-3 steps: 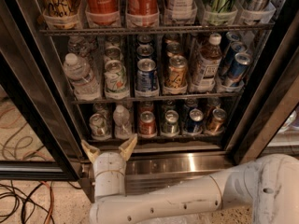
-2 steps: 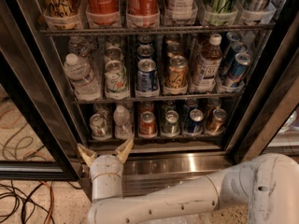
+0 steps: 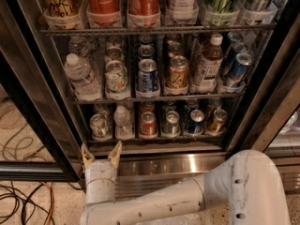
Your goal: Pick 7up can from bottom shelf of fridge
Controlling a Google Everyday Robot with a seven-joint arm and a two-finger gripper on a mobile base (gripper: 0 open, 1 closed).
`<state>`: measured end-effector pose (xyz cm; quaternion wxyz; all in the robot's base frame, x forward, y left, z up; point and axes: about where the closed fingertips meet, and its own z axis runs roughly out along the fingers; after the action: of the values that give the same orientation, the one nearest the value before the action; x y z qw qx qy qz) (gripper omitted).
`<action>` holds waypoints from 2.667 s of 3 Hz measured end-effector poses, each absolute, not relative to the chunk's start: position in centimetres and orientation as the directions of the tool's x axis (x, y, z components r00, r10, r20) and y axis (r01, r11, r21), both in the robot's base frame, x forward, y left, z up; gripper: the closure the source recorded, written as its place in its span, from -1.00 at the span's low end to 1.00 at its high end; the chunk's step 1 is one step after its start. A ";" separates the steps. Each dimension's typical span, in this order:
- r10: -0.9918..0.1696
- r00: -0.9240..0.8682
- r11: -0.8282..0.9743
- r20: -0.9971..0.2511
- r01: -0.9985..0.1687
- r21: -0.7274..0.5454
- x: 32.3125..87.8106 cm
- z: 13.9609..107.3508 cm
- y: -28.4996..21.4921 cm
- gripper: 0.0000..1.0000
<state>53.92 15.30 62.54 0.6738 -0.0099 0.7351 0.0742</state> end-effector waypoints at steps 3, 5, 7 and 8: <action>0.054 -0.085 0.998 -0.995 -0.033 0.057 58.1 60.7 17.2 -0.24; 0.011 -0.050 1.000 -0.999 0.010 0.011 59.3 60.8 17.3 -0.18; 0.008 -0.022 0.999 -1.000 0.036 0.007 61.5 61.1 17.4 -0.18; 0.019 -0.030 0.998 -0.999 0.055 0.017 62.7 60.5 17.0 -0.20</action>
Offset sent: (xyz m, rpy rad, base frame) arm 0.0496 -0.0049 -0.0270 -0.0541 0.0206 -0.1923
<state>62.69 16.98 60.55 0.6959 0.0256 0.7176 -0.0130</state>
